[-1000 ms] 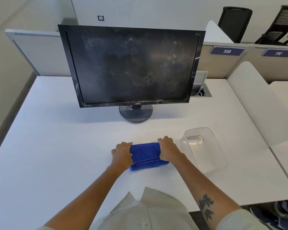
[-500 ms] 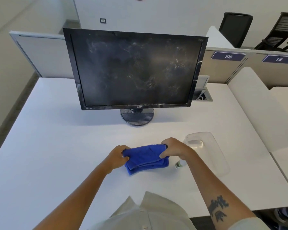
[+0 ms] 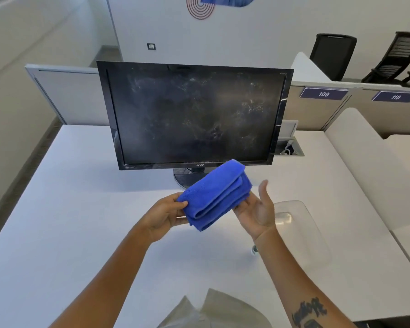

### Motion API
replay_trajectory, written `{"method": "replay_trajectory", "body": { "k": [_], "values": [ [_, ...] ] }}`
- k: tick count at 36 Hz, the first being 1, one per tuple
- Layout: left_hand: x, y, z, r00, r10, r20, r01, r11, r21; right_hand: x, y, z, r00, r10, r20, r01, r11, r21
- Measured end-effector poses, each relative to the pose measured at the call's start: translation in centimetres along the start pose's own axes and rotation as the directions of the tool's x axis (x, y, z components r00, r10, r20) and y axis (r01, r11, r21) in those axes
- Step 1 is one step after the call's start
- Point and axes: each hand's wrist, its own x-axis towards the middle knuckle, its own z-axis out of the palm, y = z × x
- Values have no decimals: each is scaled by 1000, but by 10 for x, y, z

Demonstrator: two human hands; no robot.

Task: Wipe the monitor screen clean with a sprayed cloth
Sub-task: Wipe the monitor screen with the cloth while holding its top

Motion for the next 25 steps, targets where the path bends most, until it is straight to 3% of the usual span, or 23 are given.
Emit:
{"method": "replay_trajectory", "body": {
  "k": [2,7,12,25],
  "values": [
    [1,4,3,1000,8,7,-8,1000,-17,-4,11,4,999,-53,-12,53,998,46],
    [5,7,5,1000,2,-28,-2,1000,13,-8,36,26,988,-145,-49,135,977,-167],
    [7,6,2,998,-31,-51,33,999,38,1,46,30,986,-147,-75,125,961,-245],
    [8,49,28,1000,2,12,-5,964,267,39,36,82,919,-331,-213,209,870,-447]
  ]
}}
